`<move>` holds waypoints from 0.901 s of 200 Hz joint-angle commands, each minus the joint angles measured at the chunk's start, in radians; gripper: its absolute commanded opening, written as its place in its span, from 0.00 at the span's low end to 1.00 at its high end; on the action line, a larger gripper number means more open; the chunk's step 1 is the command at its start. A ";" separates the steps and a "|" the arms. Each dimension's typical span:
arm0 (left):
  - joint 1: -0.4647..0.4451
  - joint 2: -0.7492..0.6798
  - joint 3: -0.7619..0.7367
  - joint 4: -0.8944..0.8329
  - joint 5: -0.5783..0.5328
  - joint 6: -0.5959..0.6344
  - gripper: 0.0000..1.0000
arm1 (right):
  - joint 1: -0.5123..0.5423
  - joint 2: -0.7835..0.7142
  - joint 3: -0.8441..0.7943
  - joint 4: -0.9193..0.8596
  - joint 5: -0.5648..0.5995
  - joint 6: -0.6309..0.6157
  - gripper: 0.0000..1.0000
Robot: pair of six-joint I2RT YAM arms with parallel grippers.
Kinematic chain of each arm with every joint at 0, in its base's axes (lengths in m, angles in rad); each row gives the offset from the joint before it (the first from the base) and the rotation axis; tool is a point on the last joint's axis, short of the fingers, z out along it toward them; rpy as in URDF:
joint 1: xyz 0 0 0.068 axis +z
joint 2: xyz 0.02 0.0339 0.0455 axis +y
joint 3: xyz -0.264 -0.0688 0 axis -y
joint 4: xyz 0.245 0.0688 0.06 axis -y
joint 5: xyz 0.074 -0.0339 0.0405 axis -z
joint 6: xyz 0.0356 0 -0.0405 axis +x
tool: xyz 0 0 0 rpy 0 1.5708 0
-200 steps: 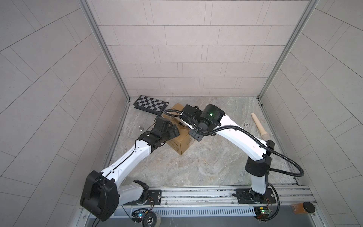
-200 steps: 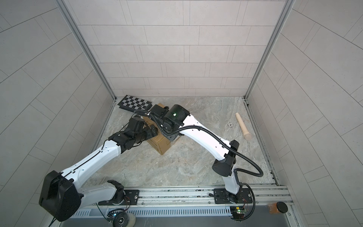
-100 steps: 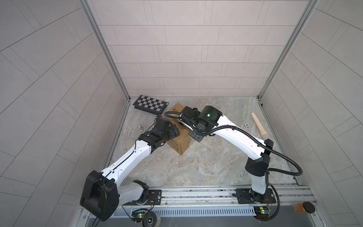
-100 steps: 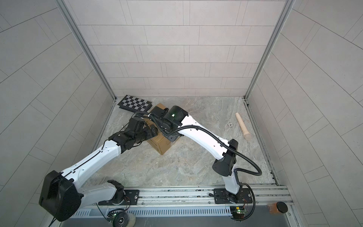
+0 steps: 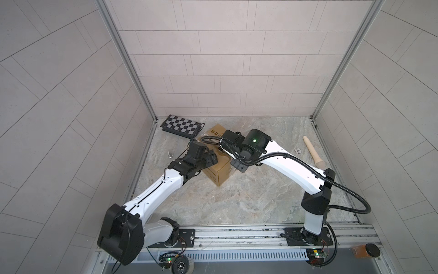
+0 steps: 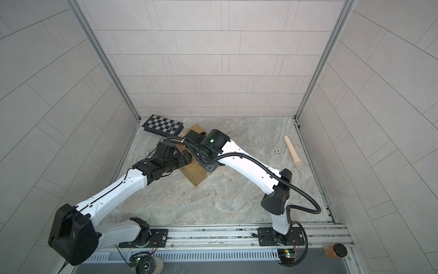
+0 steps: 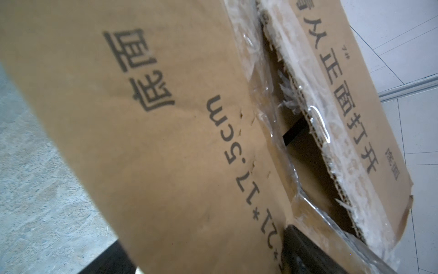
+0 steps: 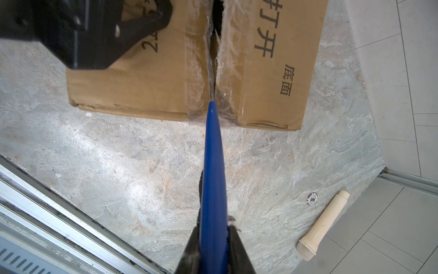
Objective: Unpack the express box
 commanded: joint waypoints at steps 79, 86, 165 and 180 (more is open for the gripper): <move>-0.001 0.092 -0.070 -0.294 -0.040 0.050 0.95 | -0.012 -0.062 -0.041 -0.169 -0.046 -0.033 0.00; -0.001 0.091 -0.068 -0.296 -0.040 0.049 0.95 | -0.011 -0.042 -0.022 -0.175 -0.045 -0.022 0.00; 0.000 -0.004 0.025 -0.301 -0.008 0.054 0.96 | -0.018 0.024 0.074 -0.107 -0.129 0.022 0.00; 0.000 -0.038 0.047 -0.296 -0.006 0.054 0.96 | -0.039 -0.023 0.061 -0.072 -0.164 0.036 0.00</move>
